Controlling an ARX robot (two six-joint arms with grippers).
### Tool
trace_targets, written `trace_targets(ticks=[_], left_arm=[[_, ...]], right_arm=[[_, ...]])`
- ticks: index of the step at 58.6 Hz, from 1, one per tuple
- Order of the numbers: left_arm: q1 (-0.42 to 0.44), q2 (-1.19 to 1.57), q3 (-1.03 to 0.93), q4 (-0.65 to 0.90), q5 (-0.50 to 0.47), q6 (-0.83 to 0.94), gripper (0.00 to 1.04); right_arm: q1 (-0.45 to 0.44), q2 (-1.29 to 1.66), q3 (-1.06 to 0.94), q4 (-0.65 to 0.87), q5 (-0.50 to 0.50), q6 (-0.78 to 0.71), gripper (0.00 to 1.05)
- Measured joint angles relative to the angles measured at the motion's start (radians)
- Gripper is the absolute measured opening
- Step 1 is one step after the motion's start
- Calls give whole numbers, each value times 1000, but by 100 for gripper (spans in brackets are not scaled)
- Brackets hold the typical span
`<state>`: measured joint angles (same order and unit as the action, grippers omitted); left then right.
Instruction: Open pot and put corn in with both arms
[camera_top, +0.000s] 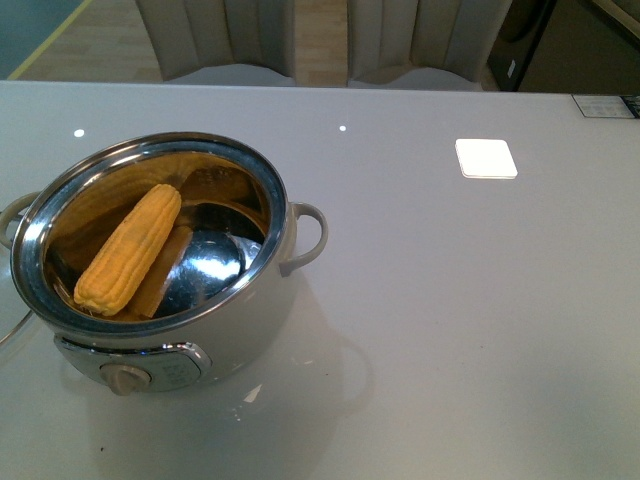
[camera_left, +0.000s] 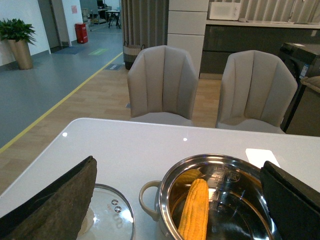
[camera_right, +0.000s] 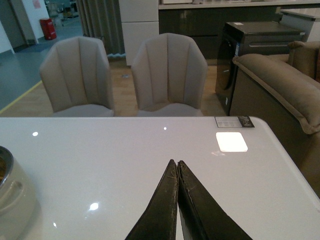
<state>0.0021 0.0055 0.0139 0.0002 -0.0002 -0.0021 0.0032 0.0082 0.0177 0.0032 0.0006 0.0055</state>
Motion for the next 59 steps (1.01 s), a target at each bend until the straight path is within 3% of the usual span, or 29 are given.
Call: trace_targets(ticks=[22,36,46,49,59], left_arm=[[0,0,0,0,0,0,98],[0,0,0,0,0,0,98],[0,0,0,0,0,0,98],[0,0,0,0,0,0,98],[0,0,0,0,0,0,98]], right_arm=[[0,-2,0,-2,0,-2,3],[0,-2,0,-2,0,-2,61],[0,-2,0,-2,0,-2,92],[0,-2,0,-2,0,-1,97],[0,-2,0,-2,0,-1,96]])
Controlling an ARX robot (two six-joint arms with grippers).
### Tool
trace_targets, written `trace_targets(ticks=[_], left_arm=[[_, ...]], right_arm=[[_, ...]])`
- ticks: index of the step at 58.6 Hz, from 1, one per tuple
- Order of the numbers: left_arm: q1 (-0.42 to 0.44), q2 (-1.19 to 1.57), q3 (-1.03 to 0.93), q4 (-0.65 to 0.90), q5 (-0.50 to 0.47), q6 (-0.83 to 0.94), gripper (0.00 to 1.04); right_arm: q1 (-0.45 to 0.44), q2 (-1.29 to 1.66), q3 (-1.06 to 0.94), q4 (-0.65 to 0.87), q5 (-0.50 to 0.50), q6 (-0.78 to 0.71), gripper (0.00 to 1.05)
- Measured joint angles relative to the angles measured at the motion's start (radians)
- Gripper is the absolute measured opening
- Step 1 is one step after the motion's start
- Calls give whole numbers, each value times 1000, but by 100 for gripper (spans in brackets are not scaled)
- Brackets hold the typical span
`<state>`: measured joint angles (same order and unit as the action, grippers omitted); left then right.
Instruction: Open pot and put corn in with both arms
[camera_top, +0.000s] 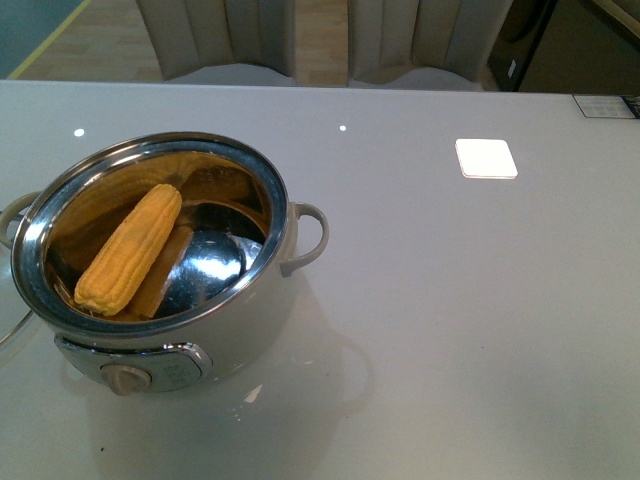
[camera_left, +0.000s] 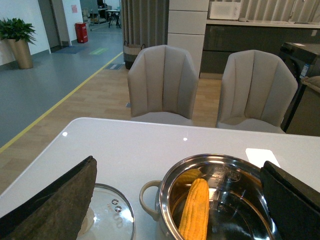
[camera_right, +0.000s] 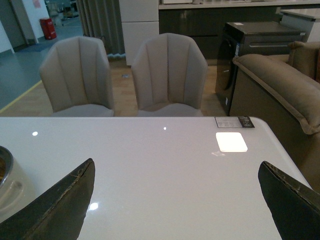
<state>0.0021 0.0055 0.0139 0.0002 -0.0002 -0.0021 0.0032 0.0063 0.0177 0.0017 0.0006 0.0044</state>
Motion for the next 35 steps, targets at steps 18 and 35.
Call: trace_targets(ticks=[18,35], left_arm=[[0,0,0,0,0,0,98],[0,0,0,0,0,0,98]], right_arm=[[0,0,0,0,0,0,96],[0,0,0,0,0,0,96]])
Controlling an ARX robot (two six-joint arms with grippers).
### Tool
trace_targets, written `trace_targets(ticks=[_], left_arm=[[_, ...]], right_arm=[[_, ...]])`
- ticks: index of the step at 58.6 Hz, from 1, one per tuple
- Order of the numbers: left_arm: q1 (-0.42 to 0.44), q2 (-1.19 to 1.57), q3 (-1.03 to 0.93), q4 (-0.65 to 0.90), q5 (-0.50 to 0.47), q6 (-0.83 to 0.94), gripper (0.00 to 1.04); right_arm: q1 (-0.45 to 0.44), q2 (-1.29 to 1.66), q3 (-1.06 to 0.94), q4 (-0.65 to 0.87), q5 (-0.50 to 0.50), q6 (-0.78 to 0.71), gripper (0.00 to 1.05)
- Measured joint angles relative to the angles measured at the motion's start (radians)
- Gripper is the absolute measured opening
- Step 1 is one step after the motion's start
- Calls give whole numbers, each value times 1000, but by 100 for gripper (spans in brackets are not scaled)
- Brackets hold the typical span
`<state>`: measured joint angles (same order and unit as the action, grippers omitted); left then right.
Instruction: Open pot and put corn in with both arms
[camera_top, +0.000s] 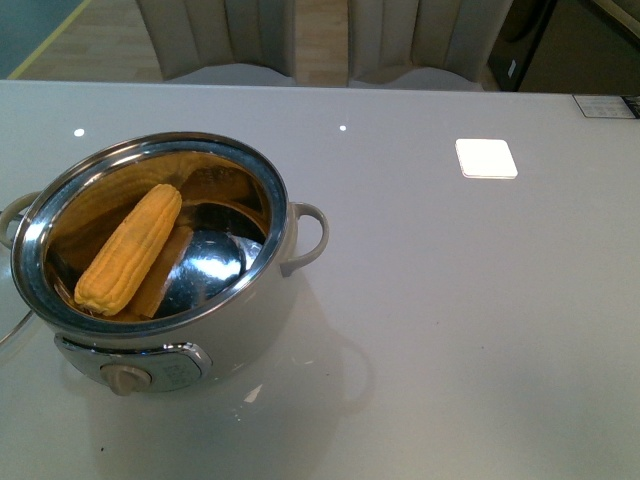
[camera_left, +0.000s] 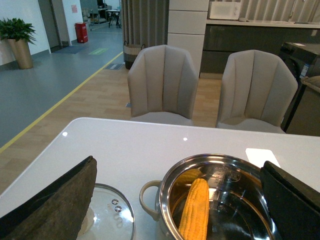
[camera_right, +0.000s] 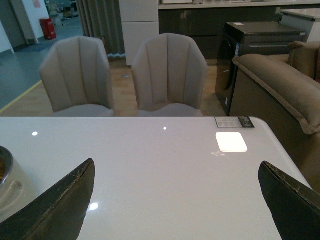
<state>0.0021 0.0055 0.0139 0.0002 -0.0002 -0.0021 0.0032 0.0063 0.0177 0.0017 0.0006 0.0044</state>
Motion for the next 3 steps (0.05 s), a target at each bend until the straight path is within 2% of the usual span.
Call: trace_targets(ticks=[3], left_arm=[[0,0,0,0,0,0,98]], right_arm=[[0,0,0,0,0,0,96]])
